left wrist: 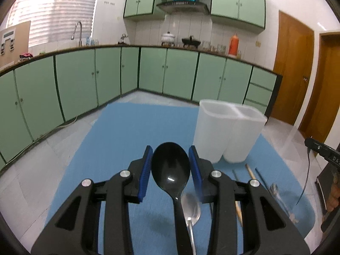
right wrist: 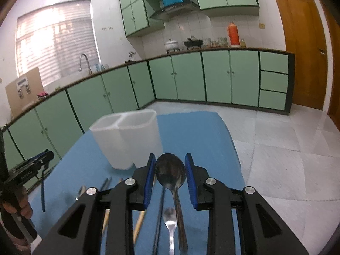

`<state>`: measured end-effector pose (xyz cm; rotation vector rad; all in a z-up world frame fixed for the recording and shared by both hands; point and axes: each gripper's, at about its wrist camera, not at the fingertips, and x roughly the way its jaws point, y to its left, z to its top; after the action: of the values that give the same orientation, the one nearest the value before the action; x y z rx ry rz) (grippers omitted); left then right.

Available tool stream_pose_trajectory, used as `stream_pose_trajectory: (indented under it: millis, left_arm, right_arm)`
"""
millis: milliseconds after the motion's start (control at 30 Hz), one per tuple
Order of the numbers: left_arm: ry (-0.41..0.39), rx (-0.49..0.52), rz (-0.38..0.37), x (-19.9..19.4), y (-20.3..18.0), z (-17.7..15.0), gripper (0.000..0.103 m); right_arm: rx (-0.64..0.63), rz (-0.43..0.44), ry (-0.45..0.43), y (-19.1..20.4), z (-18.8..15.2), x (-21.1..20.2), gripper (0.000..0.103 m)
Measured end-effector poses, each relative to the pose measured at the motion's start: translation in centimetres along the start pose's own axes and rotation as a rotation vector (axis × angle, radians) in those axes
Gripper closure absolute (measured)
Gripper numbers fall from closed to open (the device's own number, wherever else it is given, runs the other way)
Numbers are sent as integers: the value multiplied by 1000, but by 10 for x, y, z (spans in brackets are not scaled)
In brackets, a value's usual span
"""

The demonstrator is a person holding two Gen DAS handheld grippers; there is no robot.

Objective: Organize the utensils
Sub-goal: 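Carry both spoons over the white holder and open both tools to drop them in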

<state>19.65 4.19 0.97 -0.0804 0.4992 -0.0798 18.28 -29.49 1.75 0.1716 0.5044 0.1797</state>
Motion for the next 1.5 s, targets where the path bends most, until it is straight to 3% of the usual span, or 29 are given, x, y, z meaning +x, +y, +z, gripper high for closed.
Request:
stream_pose_trajectory:
  millis: [300, 500, 667, 867, 1133, 1233, 1367, 1500]
  left_arm:
    - [-182, -6, -48, 5, -15, 54, 69]
    - [-304, -10, -105, 39, -41, 110, 69]
    - [-370, 1, -138, 75, -58, 131, 69]
    - [-326, 20, -171, 130, -65, 127, 69]
    - [-311, -1, -196, 158, -52, 105, 69]
    - [-308, -32, -235, 153, -49, 106, 69]
    - [-368, -40, -276, 128, -50, 115, 69]
    - [-417, -8, -255, 124, -61, 123, 69]
  right_arm:
    - [-11, 87, -139, 16, 53, 0, 75]
    - [-6, 159, -272, 34, 108, 11, 75]
    - [-8, 218, -367, 47, 137, 37, 75]
    - [-8, 214, -313, 49, 130, 95, 75]
    - [41, 216, -222, 38, 97, 133, 75]
    - [28, 205, -221, 37, 91, 133, 75]
    - [31, 220, -243, 36, 93, 125, 75]
    - [32, 227, -245, 39, 99, 126, 75]
